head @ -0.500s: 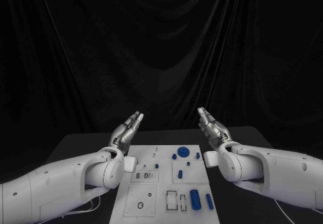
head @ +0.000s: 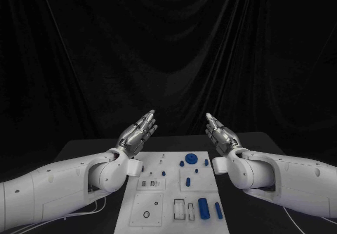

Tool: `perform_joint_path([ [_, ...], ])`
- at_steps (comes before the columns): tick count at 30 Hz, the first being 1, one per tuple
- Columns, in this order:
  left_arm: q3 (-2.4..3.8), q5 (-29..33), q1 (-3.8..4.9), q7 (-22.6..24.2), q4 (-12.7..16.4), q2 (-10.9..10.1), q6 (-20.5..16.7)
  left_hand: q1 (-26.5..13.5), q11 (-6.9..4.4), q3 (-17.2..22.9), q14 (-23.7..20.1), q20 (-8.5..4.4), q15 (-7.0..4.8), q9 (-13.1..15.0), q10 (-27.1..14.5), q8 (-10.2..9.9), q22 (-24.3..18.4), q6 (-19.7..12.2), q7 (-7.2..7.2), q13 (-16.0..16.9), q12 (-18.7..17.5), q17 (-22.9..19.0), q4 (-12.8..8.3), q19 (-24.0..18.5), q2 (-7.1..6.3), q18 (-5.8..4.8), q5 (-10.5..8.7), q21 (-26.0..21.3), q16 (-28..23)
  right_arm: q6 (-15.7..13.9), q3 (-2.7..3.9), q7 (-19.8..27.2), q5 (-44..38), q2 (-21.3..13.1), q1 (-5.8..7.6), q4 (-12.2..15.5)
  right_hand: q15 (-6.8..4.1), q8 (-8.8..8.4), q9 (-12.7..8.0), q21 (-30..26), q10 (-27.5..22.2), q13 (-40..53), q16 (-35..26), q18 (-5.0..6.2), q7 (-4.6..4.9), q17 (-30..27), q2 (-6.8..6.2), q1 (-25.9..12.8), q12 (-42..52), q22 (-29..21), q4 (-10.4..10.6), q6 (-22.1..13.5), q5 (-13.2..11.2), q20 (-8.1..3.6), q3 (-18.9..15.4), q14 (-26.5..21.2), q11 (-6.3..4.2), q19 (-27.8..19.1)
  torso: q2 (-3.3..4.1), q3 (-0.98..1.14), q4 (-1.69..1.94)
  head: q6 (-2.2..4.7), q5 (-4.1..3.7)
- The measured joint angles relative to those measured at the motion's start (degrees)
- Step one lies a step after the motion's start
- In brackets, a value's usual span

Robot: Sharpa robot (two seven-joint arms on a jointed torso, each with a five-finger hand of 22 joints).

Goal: Assemble the parts on the task board

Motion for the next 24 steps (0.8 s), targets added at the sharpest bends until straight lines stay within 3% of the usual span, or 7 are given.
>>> perform_joint_path([
  [4, -0.03, 0.4, 0.01, 0.11, -0.9, -2.66, 5.05, 0.72, 0.0, 0.0, 0.04, 5.1, 0.88, 0.01, 0.0, 0.0, 0.0, 0.33, 0.32, 0.0, 0.0, 0.01, 0.0, 0.0, 0.13, -0.02, 1.3, 0.0, 0.0, 3.13, -0.01, -0.46, -1.0, -0.27, 0.03, -1.46, 0.52, 0.77, 0.24, 0.0, 0.51, 0.19, 0.0, -0.01, 2.65, 0.0, -0.02, 0.97, 1.17, 0.0, 0.0, 1.64, 0.0, 4.23, -0.32, 0.03, 2.32, -0.02, 0.01, 0.01, -0.01, -2.51, 0.02],
  [7, -0.09, 0.3, 0.01, 0.18, -1.23, -4.26, 7.44, 2.45, 0.88, 0.36, 0.07, 8.2, 1.67, 0.11, 0.0, 0.06, 0.0, 1.12, 0.99, 0.01, 0.0, 0.01, 0.33, 0.04, 0.26, -0.02, 4.44, 0.0, 0.0, 5.2, -0.05, -0.85, -3.13, -0.47, 0.38, -1.5, 5.37, 1.37, 0.45, 0.8, 1.06, 0.39, 0.13, 0.0, 4.29, 0.14, -0.31, 2.78, 2.21, 0.6, -0.2, 3.28, 0.89, 9.27, -0.11, 0.47, 4.98, 1.34, 0.01, 0.0, -0.01, -3.77, 0.2],
  [9, -0.1, -0.01, 0.01, 0.28, -0.75, -4.85, 8.66, 4.31, 1.42, 0.93, 0.07, 8.49, 1.67, 0.25, -0.09, 0.27, 0.0, 2.22, 1.47, 0.01, 0.0, 0.01, 0.2, -0.02, 0.13, 0.07, 7.49, 0.0, 0.0, 6.26, -0.05, -1.1, -5.44, -0.56, 1.0, -1.49, 10.27, 2.49, 0.95, 3.48, 2.51, 0.86, 2.93, -0.01, 6.56, 1.26, -0.93, 5.58, 4.61, 2.1, -1.06, 6.34, 2.94, 14.0, 0.41, 4.08, 9.48, 5.75, 0.0, 0.0, -0.03, -4.33, 0.26],
  [14, -0.07, -0.99, 0.01, 0.57, 0.6, -6.76, 10.44, 7.13, 2.37, 1.68, 0.06, 8.49, 2.08, 0.33, 0.28, 0.52, 0.0, 3.51, 2.1, -0.01, 0.0, 0.02, 0.39, -0.03, -0.41, 0.87, 12.12, 0.0, 0.0, 7.88, -0.07, -2.29, -14.61, -1.26, 3.5, -1.43, 14.66, 3.02, 1.22, 10.08, 5.09, 1.3, 10.93, -0.15, 7.97, 3.56, -2.74, 11.23, 8.18, 5.11, -2.87, 9.07, 6.26, 17.14, 1.29, 19.43, 13.66, 20.24, 0.02, 0.0, -0.09, -5.8, 0.49],
  [17, -0.07, -1.49, 0.01, 0.71, 1.74, -7.94, 10.91, 8.04, 2.68, 1.84, 0.06, 8.48, 2.08, 0.4, 0.21, 0.51, 0.01, 3.8, 2.38, 0.02, 0.0, 0.02, 0.23, -0.03, -0.73, 0.86, 12.95, 0.0, 0.0, 8.91, -0.05, -4.27, -22.58, -1.7, 5.85, -1.36, 14.11, 3.93, 1.61, 16.61, 7.61, 1.64, 18.88, -1.07, 9.95, 6.51, -3.61, 15.02, 10.33, 7.72, -4.29, 12.24, 7.26, 16.91, 1.77, 38.06, 14.44, 35.8, 0.03, -0.01, -0.1, -6.91, 0.75],
  [19, -0.06, -1.87, 0.01, 0.72, 3.22, -8.96, 11.12, 8.72, 3.41, 2.13, 0.06, 8.48, 2.54, 0.4, 0.1, 0.51, 0.01, 3.55, 2.62, 0.02, 0.0, 0.02, 0.34, -0.03, -1.05, 0.86, 14.35, 0.0, 0.0, 9.75, -0.03, -6.73, -28.76, -1.91, 7.76, -1.32, 12.44, 3.74, 1.57, 17.29, 11.04, 1.9, 19.66, -0.78, 8.88, 7.45, -4.03, 18.28, 12.37, 7.54, -5.97, 12.74, 7.19, 16.81, 2.43, 45.39, 15.42, 41.93, 0.07, -0.02, -0.1, -7.76, 0.9],
  [24, -0.07, -2.88, 0.61, 0.45, 6.46, -11.3, 11.44, 11.13, 5.03, 2.96, 0.05, 9.61, 4.63, 0.4, 0.5, 0.5, 0.01, 4.09, 3.52, 0.14, 0.2, 0.02, 0.09, 0.27, -1.78, 0.86, 17.18, 0.0, 0.0, 12.64, 0.08, -14.99, -44.38, -2.2, 11.62, -0.95, 10.45, 4.61, 2.12, 15.52, 17.58, 2.58, 17.98, 0.89, 10.18, 8.43, -4.88, 22.13, 15.9, 5.63, -8.72, 18.06, 1.58, 15.45, 3.96, 53.52, 16.26, 49.5, 0.59, -0.24, 0.05, -9.04, 0.96],
])
